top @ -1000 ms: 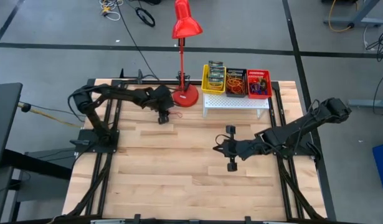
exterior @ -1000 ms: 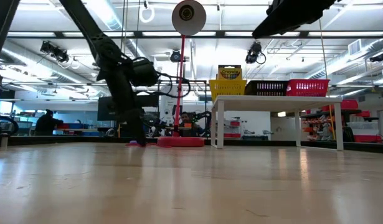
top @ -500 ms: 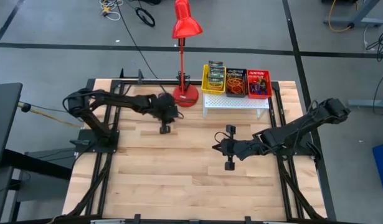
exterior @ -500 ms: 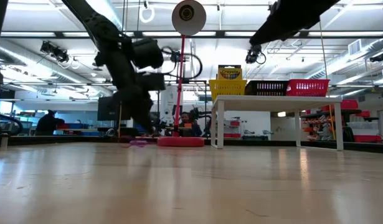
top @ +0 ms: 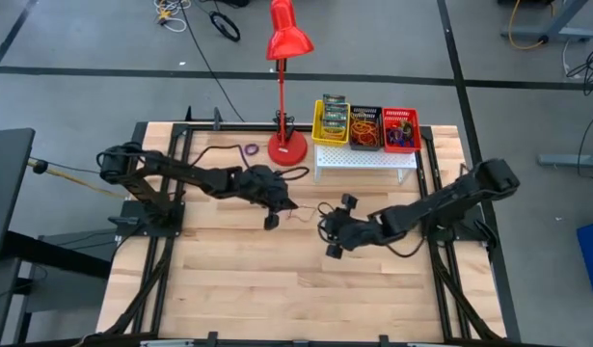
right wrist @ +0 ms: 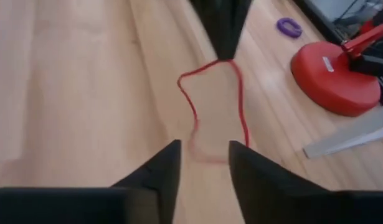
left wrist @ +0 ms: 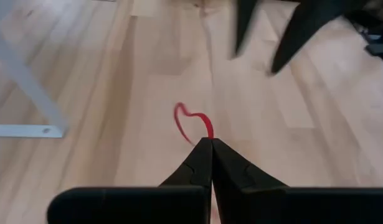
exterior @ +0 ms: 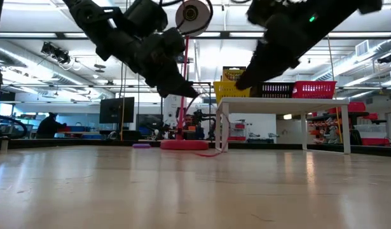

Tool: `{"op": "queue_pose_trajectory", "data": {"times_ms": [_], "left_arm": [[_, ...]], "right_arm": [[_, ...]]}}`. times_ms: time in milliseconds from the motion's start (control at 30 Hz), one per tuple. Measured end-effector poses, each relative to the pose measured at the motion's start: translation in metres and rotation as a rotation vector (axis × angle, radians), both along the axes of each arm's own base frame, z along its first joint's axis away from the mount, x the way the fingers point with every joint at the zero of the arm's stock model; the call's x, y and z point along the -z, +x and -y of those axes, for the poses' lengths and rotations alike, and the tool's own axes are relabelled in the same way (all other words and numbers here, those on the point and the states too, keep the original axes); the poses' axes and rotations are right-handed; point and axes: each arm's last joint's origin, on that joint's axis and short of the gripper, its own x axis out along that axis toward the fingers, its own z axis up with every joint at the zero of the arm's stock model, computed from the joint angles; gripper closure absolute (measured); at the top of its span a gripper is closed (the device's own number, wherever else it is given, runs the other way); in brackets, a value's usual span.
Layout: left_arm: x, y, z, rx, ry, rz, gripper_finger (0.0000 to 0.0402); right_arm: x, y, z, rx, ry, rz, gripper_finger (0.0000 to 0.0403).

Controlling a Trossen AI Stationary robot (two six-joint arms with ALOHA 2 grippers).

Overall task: Pick & Place Office Desk Supplies
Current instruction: Put the red rubber band into the black bin on the shelf

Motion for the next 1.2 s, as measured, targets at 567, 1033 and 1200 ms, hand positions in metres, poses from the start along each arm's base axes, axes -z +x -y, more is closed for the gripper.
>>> {"op": "queue_pose_trajectory", "data": {"times_ms": [567, 1033, 1200], "left_arm": [[-0.006, 0.004, 0.025, 0.034, -0.007, 0.070, 0.0396], [-0.042, -0.013, 0.025, 0.055, 0.042, 0.147, 0.0294], [-0.048, -0.019, 0.022, 0.060, 0.088, 0.149, 0.0233]], "right_arm": [[0.024, 0.042, 0.026, -0.115, -0.126, 0.079, 0.0262], [-0.030, 0.005, 0.022, -0.061, -0.195, 0.090, 0.0398], [-0.082, -0.024, 0.035, -0.018, -0.196, 0.154, 0.0400]]}}
